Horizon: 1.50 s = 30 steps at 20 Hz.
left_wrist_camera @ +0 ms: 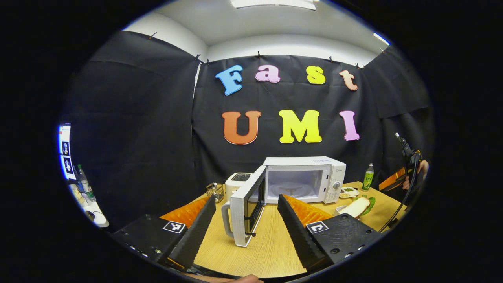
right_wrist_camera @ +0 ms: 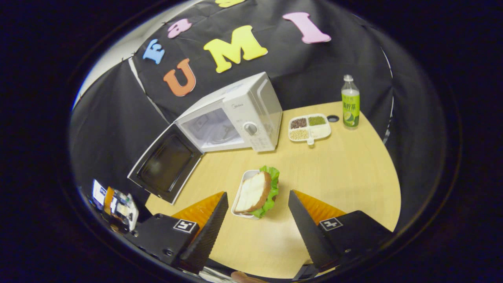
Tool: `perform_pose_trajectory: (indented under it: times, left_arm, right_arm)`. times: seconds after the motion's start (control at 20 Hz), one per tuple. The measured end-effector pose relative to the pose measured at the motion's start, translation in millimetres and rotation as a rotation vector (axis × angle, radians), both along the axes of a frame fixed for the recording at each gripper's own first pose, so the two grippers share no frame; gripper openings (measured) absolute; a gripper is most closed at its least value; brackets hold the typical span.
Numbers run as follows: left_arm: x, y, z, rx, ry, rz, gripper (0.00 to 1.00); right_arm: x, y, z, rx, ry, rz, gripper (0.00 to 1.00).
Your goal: Open the microwave oven with the left hand, put the food in, and close the microwave oven.
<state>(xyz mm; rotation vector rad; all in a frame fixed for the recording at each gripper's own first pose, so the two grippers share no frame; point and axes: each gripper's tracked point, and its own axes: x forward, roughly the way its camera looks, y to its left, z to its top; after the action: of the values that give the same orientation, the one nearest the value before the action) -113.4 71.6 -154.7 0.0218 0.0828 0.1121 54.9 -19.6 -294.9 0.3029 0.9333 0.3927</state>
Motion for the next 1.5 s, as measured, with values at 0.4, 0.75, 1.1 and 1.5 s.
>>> perform_pose_trajectory:
  times: [0.4,0.75,1.1,1.5]
  left_arm:
    - [-6,-20,6,0.004,-0.015,-0.028,0.84]
    - [-11,-28,18,0.029,-0.031,-0.037,0.95]
    - [-17,-21,15,0.035,-0.017,-0.019,0.96]
    - [-29,-13,16,0.013,-0.017,-0.017,0.96]
  right_arm:
    - [33,2,-36,0.138,0.207,0.083,0.79]
    - [45,11,-71,0.174,0.332,0.122,0.7]
    - [39,32,-84,0.258,0.433,0.085,0.5]
    - [17,36,-37,0.075,0.25,0.123,0.24]
